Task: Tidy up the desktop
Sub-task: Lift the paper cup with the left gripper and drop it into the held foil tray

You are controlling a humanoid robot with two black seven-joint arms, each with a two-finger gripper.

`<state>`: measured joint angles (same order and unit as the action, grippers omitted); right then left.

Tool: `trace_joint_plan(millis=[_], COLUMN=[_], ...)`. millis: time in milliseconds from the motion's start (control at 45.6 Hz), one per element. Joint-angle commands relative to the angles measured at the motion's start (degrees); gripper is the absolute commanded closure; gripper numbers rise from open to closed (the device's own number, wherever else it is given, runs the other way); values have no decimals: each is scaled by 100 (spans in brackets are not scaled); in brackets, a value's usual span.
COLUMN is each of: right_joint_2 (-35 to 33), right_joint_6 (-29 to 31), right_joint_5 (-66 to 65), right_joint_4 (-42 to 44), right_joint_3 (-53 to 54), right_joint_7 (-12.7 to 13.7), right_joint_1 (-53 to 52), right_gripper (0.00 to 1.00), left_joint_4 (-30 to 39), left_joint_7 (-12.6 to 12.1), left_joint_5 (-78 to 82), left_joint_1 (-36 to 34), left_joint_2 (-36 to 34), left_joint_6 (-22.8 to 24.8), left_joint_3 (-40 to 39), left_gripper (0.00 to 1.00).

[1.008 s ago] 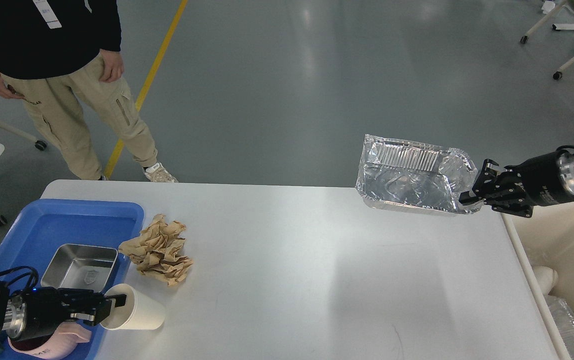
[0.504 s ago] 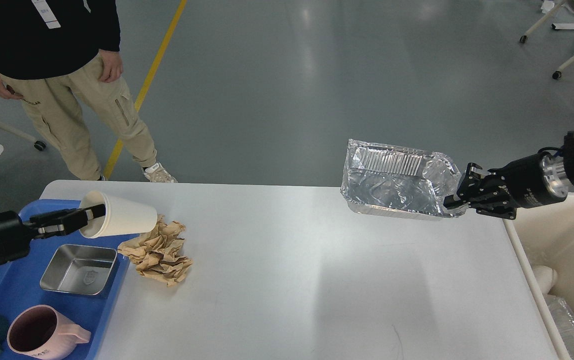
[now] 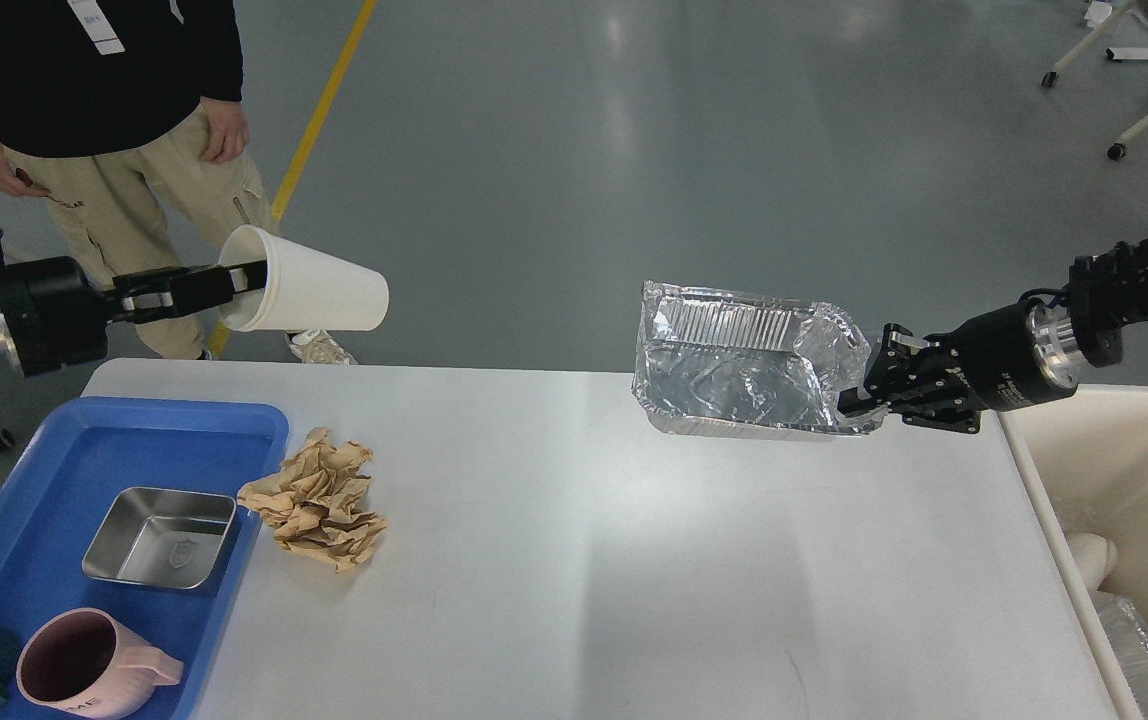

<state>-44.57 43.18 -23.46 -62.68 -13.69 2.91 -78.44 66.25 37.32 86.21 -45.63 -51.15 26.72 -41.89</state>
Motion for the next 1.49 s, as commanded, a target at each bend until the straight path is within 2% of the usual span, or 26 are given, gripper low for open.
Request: trace_joint_plan(millis=[0,131,351,460,504,614,789,1008,1183,1337,1380,1468], right_joint_2=[115,185,291,282,282,282,256,256,230,221,212,212], right_joint_6=[-3,-11,-38,-38,-38,-38,-38,-38,-38,-47,-47,-47], right_joint_5=[-9,-9,-9,-9,-9,-9,-9,-9,-9,-9,-9,-9], right_joint_4=[2,2,2,-7,-7,-7,-33,-33,-69,-69,-77,-77], right_joint_3=[-2,-2,6,15,15,15,68,121,121,121,121,121], right_joint_7=[-1,-1,-1,-1,-1,-1,-1,-1,-1,-1,-1,-1], right_joint_1=[75,83,83,83,83,83,84,101,110,110,110,127], right_gripper=[100,100,100,100,100,100,100,100,100,100,100,100], left_joint_4=[2,-50,-261,-735,-1199,-1790,-2519,-3082,-3513,-3593,-3593,-3601], left_joint_7=[-67,-137,-313,-330,-330,-321,-321,-322,-321,-321,-330,-365], left_joint_5=[1,54,115,151,151,142,142,133,124,63,45,-25], left_joint_1=[-815,-1667,-2959,-3575,-3952,-4357,-4604,-4666,-4666,-4657,-4657,-4648], left_joint_2=[245,807,1774,2362,2783,3461,4261,5079,5527,5642,5651,5642], left_joint_6=[412,773,800,808,808,800,773,712,650,633,624,563], left_joint_3=[67,391,1515,2245,2762,3432,3872,4136,4162,4171,4171,4145], left_gripper=[90,90,90,89,89,89,89,88,88,87,83,65])
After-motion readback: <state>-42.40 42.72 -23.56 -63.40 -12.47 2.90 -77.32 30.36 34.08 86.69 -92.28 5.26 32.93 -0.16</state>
